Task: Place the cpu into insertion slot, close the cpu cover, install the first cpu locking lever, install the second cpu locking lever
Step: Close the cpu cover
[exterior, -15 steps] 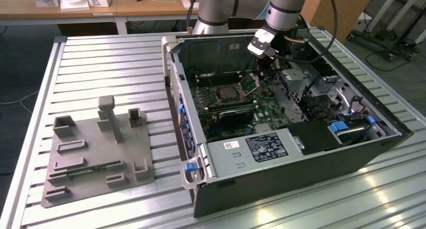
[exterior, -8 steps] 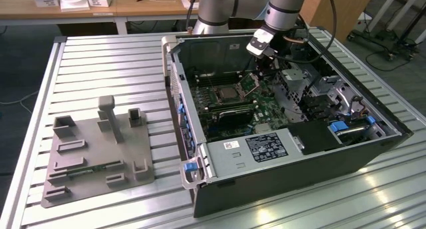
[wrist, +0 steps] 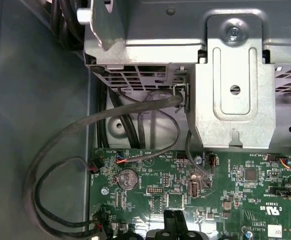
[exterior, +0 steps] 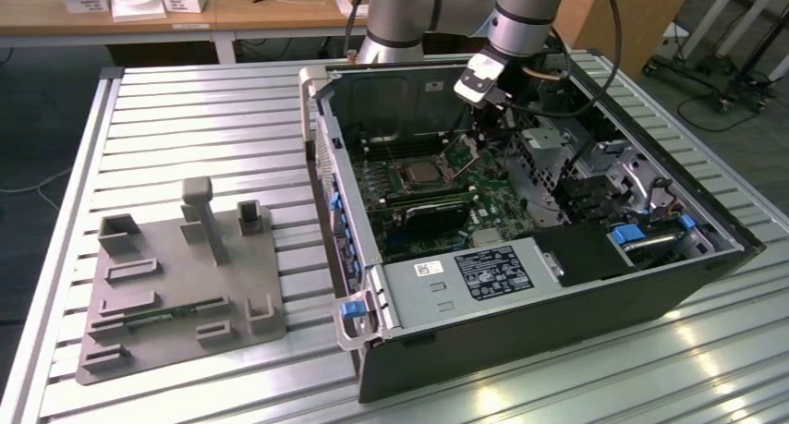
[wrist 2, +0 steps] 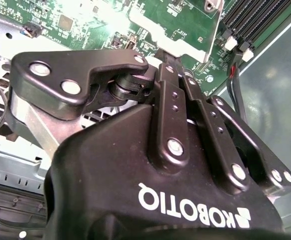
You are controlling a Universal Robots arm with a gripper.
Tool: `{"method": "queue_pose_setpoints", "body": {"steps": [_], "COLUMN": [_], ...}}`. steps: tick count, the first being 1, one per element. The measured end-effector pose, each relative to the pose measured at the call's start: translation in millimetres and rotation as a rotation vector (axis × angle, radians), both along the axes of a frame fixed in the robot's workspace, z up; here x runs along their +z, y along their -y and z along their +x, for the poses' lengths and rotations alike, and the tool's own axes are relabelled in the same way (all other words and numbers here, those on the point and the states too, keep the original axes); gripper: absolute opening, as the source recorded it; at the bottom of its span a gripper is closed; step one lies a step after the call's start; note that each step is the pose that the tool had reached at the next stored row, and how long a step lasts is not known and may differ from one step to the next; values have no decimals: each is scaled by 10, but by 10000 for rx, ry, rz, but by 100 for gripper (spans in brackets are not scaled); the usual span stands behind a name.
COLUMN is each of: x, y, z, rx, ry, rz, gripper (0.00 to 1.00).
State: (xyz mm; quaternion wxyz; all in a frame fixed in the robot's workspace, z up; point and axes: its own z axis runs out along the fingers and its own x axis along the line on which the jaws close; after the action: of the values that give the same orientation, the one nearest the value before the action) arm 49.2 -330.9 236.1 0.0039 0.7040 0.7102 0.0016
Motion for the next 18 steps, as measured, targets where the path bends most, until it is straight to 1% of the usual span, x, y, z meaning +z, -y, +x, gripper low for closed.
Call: {"method": "queue_pose_setpoints", "body": {"steps": [18], "x": [0], "y": [0], "z": [-55], "rx": [-1], "ry": [-4], "rz": [0], "gripper": [10]}}
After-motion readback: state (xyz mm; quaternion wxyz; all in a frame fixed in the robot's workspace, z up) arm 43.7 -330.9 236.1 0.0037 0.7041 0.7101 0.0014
